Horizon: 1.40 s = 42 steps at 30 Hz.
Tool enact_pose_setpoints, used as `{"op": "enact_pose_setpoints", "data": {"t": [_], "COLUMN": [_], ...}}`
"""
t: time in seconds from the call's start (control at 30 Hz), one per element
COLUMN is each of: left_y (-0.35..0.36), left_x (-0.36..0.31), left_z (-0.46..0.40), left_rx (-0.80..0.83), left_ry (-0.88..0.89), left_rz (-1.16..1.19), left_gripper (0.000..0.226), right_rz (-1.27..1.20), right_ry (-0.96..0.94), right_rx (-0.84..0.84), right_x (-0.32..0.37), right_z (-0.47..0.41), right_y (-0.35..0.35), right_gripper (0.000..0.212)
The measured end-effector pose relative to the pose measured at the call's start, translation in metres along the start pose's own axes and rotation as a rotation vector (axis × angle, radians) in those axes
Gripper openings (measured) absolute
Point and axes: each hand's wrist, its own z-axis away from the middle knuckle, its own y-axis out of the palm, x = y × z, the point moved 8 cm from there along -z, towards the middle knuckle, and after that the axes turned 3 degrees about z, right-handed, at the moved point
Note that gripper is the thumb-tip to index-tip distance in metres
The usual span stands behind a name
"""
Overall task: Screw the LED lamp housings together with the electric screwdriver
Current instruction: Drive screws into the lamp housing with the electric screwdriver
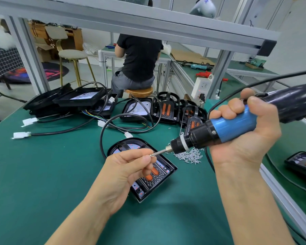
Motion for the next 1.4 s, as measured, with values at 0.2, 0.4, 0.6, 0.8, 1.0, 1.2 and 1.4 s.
{"op": "enact_pose_setpoints", "data": {"t": [0.2,0.4,0.6,0.8,1.0,1.2,1.4], "left_y": [0.0,0.0,-0.001,-0.001,0.001,-0.028,-0.104], "left_x": [0.001,0.0,-0.002,-0.008,-0.011,-0.025,-0.018], "left_z": [0.0,0.0,0.001,0.001,-0.007,-0.001,0.014], "left_rx": [0.0,-0.01,-0.025,-0.021,0.023,-0.118,-0.485], "left_ry": [0.008,0.032,0.087,0.177,0.204,0.261,0.022], "left_rz": [0.0,-0.011,-0.058,-0.17,-0.164,-0.28,-0.563], "left_gripper": [0.017,0.015,0.014,0.014,0.016,0.037,0.026], "right_rz": [0.009,0.005,0.027,0.049,0.018,0.011,0.051], "right_ry": [0.0,0.005,-0.013,-0.029,-0.03,-0.007,0.049], "right_rx": [0.006,0.012,0.044,0.077,0.051,0.01,0.048], "right_x": [-0.001,-0.003,-0.002,-0.003,-0.007,-0.016,-0.033], "right_z": [0.0,0.0,-0.001,0.0,-0.004,-0.004,0.006], "right_y": [0.001,0.0,0.002,0.001,-0.003,-0.012,-0.011], "right_gripper": [0.01,0.01,0.011,0.013,0.013,0.011,0.012]}}
